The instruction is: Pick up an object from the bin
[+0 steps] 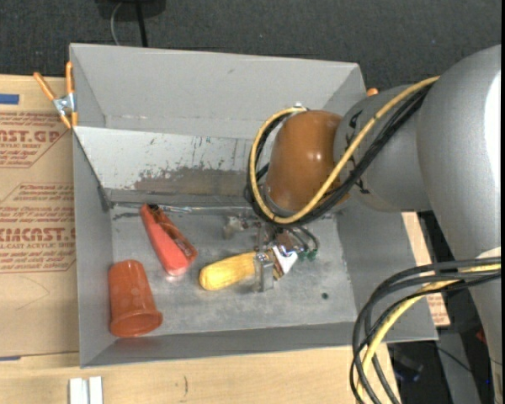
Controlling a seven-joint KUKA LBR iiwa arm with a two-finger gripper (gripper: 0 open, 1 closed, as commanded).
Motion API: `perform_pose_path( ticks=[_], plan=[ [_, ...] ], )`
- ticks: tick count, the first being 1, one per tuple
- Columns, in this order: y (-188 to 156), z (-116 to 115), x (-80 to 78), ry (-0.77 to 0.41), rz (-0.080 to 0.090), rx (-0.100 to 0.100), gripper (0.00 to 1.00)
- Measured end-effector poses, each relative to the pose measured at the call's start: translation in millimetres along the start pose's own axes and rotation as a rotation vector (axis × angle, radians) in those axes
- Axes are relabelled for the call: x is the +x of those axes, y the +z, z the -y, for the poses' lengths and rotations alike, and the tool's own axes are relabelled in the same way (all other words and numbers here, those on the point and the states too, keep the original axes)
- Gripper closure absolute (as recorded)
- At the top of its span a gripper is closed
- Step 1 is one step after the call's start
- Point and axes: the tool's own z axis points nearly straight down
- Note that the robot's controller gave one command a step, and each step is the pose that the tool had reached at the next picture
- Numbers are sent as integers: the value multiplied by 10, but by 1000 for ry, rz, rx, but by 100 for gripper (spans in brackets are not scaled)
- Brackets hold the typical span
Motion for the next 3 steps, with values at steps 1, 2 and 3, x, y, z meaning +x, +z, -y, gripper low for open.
perform_pose_path(
  ticks=[1,2,3],
  plan=[
    [157,-63,92,122,0,-2,100],
    [157,-63,92,123,0,-2,100],
    [141,-65,96,122,-1,-2,100]
  ],
)
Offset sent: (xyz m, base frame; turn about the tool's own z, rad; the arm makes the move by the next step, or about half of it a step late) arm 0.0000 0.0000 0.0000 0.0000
